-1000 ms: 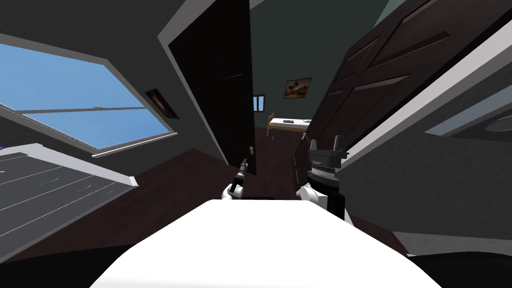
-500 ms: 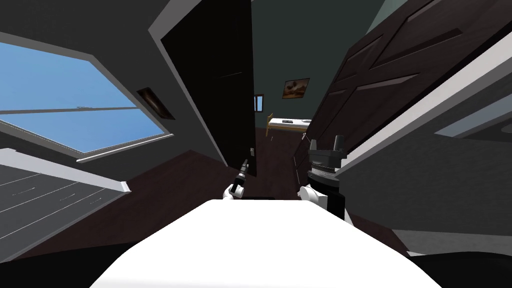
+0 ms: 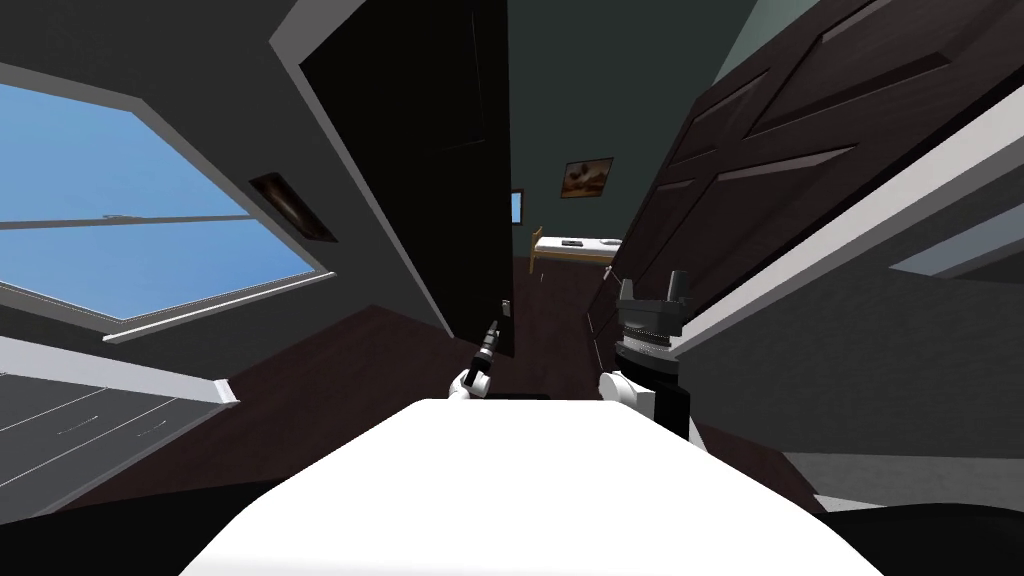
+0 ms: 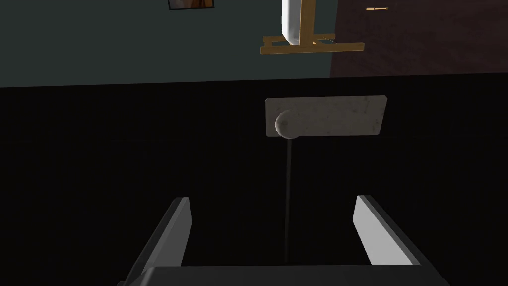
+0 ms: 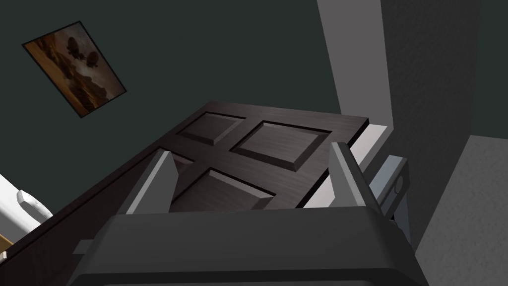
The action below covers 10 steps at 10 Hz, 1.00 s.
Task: Push the door open
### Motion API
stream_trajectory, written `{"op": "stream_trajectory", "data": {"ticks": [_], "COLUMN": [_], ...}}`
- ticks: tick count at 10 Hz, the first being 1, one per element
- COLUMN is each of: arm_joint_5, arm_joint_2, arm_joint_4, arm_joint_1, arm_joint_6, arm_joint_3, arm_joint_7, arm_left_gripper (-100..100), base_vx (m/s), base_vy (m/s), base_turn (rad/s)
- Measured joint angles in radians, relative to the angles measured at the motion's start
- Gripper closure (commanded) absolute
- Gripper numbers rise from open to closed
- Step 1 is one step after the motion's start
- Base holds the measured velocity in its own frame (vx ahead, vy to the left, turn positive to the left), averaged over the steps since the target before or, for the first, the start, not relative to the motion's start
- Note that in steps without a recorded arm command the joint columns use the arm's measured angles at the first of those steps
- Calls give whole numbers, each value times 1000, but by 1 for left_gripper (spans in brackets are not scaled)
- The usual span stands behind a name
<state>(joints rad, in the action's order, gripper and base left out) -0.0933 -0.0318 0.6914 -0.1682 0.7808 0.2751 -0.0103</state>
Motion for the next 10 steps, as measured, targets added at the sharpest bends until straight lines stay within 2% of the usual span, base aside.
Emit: {"op": "stream_trajectory", "data": {"ticks": [3,5,6,8,10], "arm_joint_5": [-8,-17,-17,-18,-20], "arm_joint_2": [19,41,42,17,4], "arm_joint_4": [-75,-157,-162,-169,-174], "arm_joint_1": [-34,-69,-72,-71,-72], "arm_joint_6": [21,49,51,57,61], "arm_joint_3": [6,11,11,8,4], "arm_joint_7": [-4,-7,-7,-9,-9], "arm_left_gripper": [-100,-100,-100,-100,-100], "base_vx": [79,96,115,200,218], "base_vy": [93,102,-8,-47,-76], "base_turn": [-74,-68,-29,-29,-26]}}
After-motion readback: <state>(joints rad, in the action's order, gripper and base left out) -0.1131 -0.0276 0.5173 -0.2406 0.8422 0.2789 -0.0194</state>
